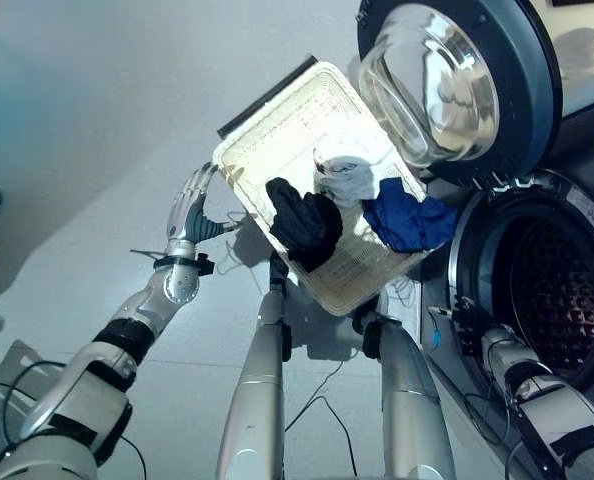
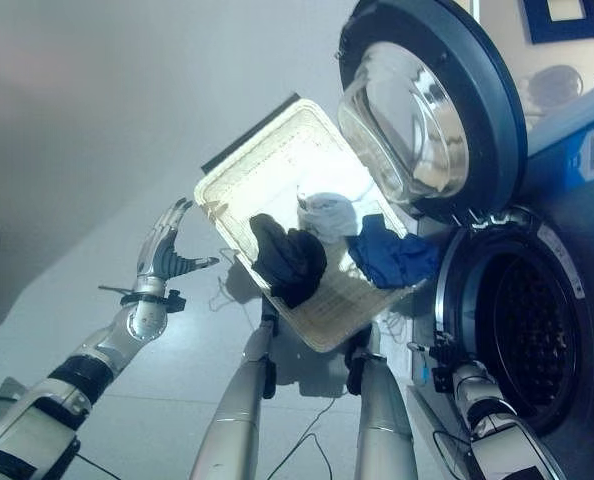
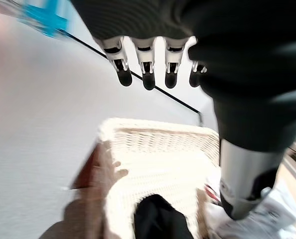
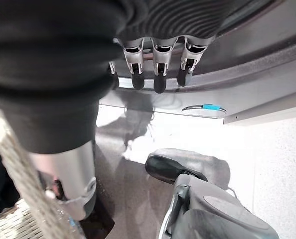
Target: Put the clothes into the washing machine.
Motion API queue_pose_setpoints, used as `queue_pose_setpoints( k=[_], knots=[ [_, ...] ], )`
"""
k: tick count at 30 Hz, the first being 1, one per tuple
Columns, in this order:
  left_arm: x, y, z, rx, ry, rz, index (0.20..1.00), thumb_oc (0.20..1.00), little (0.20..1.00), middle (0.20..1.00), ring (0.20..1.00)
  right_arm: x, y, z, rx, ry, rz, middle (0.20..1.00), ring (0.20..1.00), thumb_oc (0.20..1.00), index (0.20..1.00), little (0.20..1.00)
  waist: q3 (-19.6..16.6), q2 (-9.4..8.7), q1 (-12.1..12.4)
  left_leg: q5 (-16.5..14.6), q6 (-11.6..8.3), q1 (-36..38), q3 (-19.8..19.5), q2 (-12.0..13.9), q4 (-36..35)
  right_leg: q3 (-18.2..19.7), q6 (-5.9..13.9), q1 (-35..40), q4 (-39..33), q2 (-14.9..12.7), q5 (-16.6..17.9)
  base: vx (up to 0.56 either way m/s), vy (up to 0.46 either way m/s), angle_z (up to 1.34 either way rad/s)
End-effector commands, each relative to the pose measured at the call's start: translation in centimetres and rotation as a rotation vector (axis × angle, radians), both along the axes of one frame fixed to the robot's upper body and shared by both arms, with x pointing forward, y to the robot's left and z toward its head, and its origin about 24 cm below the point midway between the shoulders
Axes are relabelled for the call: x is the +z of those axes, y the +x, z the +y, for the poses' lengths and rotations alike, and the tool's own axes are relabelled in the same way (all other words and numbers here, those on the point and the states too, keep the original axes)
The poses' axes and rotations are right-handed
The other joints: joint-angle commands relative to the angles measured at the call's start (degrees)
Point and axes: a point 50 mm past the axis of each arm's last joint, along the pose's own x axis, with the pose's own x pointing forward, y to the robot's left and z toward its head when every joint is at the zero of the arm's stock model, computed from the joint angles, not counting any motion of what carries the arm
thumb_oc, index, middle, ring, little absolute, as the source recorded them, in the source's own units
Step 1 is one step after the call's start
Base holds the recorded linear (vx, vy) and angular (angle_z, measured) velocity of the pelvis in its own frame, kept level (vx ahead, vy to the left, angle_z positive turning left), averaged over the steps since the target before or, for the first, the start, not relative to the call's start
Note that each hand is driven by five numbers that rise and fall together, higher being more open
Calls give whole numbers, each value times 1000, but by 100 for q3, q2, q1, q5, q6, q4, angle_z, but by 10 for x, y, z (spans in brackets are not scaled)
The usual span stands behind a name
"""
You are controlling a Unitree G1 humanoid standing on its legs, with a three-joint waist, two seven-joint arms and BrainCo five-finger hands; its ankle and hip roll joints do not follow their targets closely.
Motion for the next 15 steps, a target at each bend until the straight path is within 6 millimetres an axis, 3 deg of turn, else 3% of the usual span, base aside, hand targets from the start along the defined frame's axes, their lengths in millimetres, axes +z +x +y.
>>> queue_pose_setpoints(
  k=[1, 15],
  knots=[
    [26, 3, -2, -18, 22, -96, 1000, 1000, 1000, 1000, 1000, 3, -5, -13, -11, -28, 2, 1000, 1000, 1000, 1000, 1000, -89, -225, -83, -1148, 256, -177, 300, -425, 1184, 287, 699, 53, -1663, 80, 1583, 23, -21, -5],
    [40, 12, -31, -128, 270, -63, 1000, 1000, 1000, 1000, 1000, 17, 7, -12, 31, -37, -38, 1000, 1000, 1000, 1000, 1000, -89, -149, -236, -1192, 224, -655, 323, -424, 1350, 377, 710, -481, -1598, 153, 1654, 10, 8, 0]
  ],
)
